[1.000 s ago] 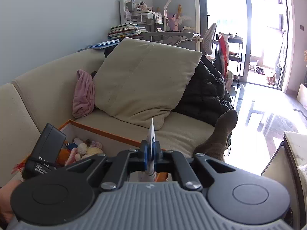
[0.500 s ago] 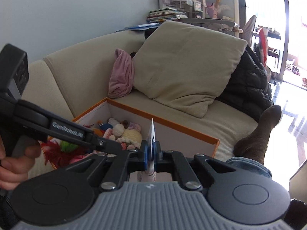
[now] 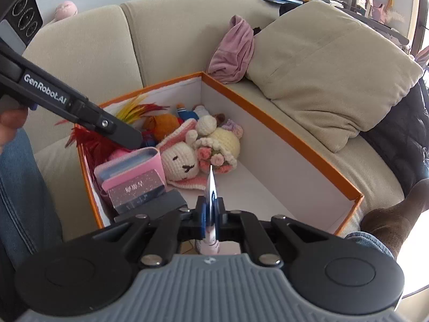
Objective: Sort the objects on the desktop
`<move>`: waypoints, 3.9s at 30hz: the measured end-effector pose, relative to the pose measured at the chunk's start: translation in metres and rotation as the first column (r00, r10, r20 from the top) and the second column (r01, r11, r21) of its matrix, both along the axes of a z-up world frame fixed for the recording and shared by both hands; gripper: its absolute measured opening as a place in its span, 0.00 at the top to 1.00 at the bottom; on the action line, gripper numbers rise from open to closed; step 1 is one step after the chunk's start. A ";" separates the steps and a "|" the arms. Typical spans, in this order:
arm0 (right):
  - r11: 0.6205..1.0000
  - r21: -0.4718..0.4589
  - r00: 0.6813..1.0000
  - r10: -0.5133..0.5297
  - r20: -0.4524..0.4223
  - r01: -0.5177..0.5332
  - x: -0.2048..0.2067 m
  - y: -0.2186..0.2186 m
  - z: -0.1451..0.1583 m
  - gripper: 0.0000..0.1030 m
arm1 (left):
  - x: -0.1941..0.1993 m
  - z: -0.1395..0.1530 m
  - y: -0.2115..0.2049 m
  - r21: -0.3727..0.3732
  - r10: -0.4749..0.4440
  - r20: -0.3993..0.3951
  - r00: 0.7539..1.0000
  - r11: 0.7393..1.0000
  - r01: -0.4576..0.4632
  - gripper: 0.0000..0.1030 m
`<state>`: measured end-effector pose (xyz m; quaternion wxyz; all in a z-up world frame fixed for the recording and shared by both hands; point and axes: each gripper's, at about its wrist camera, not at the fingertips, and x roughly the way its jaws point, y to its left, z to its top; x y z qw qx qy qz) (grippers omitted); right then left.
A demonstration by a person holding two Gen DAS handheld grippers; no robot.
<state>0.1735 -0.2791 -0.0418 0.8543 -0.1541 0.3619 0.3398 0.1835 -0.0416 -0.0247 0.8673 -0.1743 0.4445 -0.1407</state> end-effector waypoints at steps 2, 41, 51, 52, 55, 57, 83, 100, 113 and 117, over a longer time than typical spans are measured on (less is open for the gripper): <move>1.000 -0.014 1.000 0.002 -0.008 -0.002 -0.002 0.000 -0.002 0.94 | -0.003 0.000 0.001 0.004 -0.005 0.000 1.000 1.000 0.005 0.88; 0.760 0.350 0.742 -0.634 0.215 0.548 -0.148 0.012 0.066 0.44 | -0.119 0.051 -0.008 0.179 0.006 0.411 0.912 0.980 -0.087 0.21; 0.768 0.232 0.747 -0.637 0.191 0.597 -0.117 0.017 0.007 0.36 | -0.092 -0.001 -0.010 0.222 0.075 0.364 0.928 0.961 -0.165 0.18; 0.767 0.228 0.748 -0.638 0.182 0.600 -0.114 0.017 0.002 0.36 | -0.091 -0.004 -0.011 0.233 0.074 0.361 0.929 0.958 -0.167 0.18; 0.762 0.235 0.754 -0.641 0.143 0.604 -0.109 0.017 -0.008 0.36 | -0.089 -0.011 -0.015 0.263 0.069 0.356 0.932 0.949 -0.171 0.18; 0.761 0.231 0.754 -0.642 0.137 0.606 -0.108 0.018 -0.013 0.35 | -0.088 -0.013 -0.019 0.290 0.063 0.373 0.925 0.940 -0.181 0.18; 0.723 0.286 0.731 -0.675 0.099 0.629 -0.107 0.016 -0.027 0.31 | -0.081 -0.022 -0.039 0.392 -0.021 0.350 0.936 0.911 -0.126 0.17; 0.724 0.293 0.732 -0.673 0.102 0.625 -0.110 0.014 -0.026 0.31 | -0.081 -0.022 -0.040 0.388 -0.019 0.351 0.936 0.913 -0.126 0.17; 0.722 0.296 0.729 -0.676 0.107 0.626 -0.110 0.014 -0.025 0.31 | -0.080 -0.022 -0.039 0.396 -0.025 0.349 0.937 0.910 -0.123 0.17; 0.719 0.296 0.726 -0.679 0.109 0.629 -0.110 0.015 -0.025 0.32 | -0.081 -0.022 -0.039 0.395 -0.025 0.350 0.937 0.910 -0.123 0.17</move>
